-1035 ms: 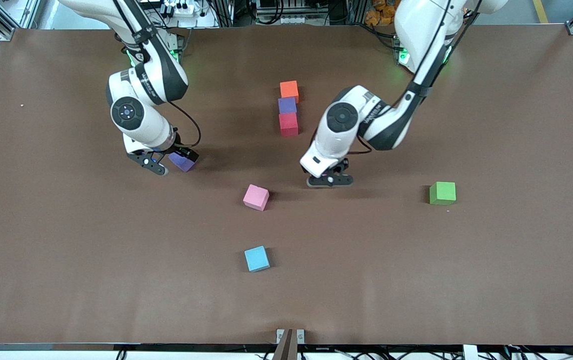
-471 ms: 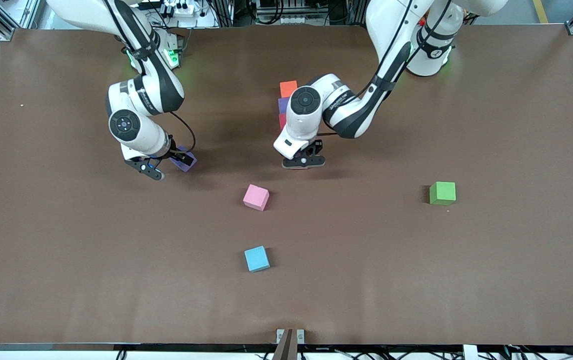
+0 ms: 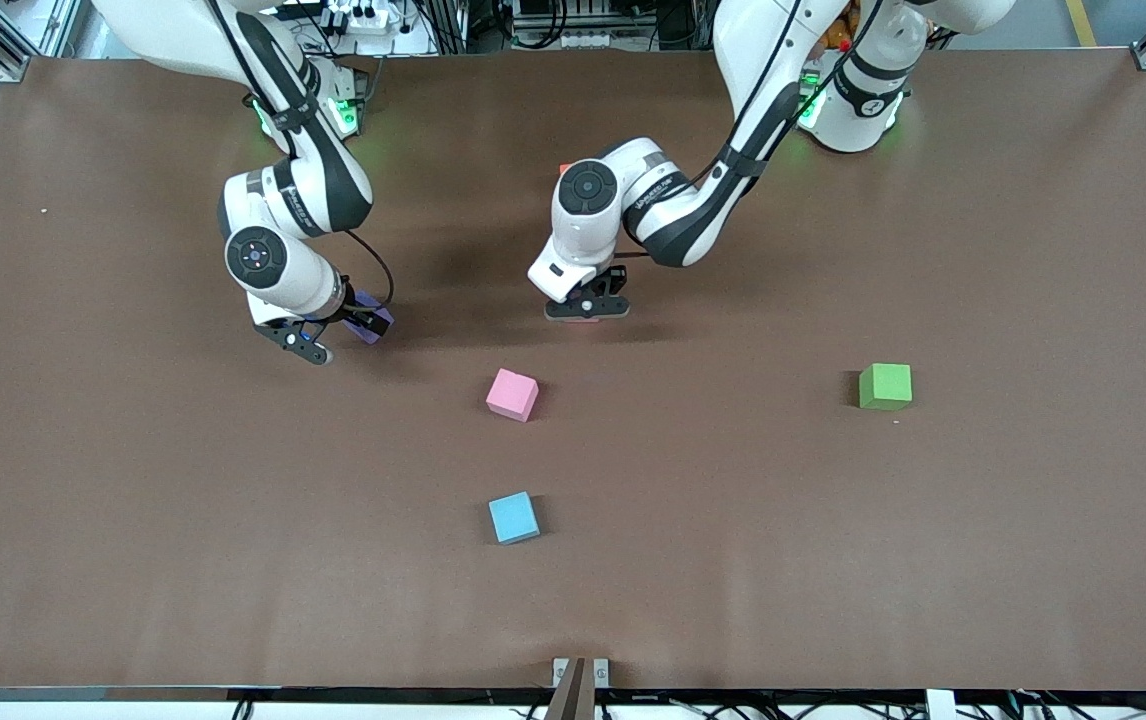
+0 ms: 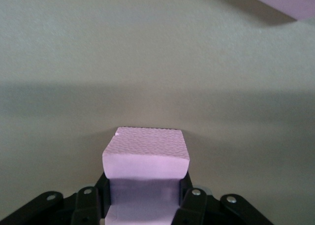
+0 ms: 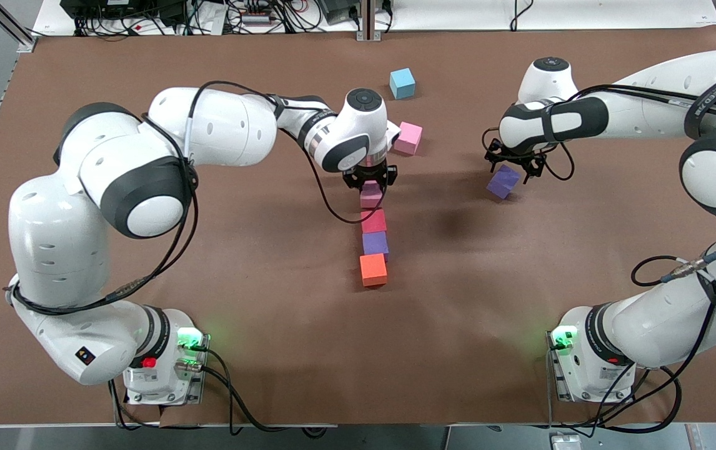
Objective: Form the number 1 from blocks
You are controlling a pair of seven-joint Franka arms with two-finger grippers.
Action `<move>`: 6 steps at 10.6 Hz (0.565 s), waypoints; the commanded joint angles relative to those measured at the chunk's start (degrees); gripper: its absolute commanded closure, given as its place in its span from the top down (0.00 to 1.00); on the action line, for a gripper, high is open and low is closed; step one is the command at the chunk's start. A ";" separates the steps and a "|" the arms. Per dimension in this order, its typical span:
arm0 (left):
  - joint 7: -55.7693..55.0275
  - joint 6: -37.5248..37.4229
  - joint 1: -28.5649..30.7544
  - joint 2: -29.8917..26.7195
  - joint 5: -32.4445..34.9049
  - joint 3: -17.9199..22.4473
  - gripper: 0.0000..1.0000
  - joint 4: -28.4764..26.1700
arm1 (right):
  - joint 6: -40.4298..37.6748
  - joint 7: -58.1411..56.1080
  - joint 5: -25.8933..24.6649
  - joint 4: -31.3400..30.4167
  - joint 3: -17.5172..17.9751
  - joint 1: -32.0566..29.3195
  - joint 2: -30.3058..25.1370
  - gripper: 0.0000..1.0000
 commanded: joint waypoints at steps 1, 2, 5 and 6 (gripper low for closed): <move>-2.03 -0.18 -0.20 0.74 1.17 -1.59 0.00 0.33 | 0.81 -0.50 -0.50 -0.39 0.71 -1.09 0.90 0.95; -2.03 -0.18 -0.20 0.83 1.17 -1.77 0.00 0.15 | 0.81 -0.50 -0.50 -0.39 0.71 -1.09 0.99 0.87; -1.77 -0.27 -0.20 0.92 1.25 -2.48 0.23 -0.46 | 0.81 -0.50 -0.50 -0.30 0.71 -0.91 1.08 0.55; -1.77 -0.36 -0.20 1.00 1.86 -2.48 0.99 -0.55 | 0.81 -0.50 -0.50 -0.30 0.71 -0.91 1.08 0.52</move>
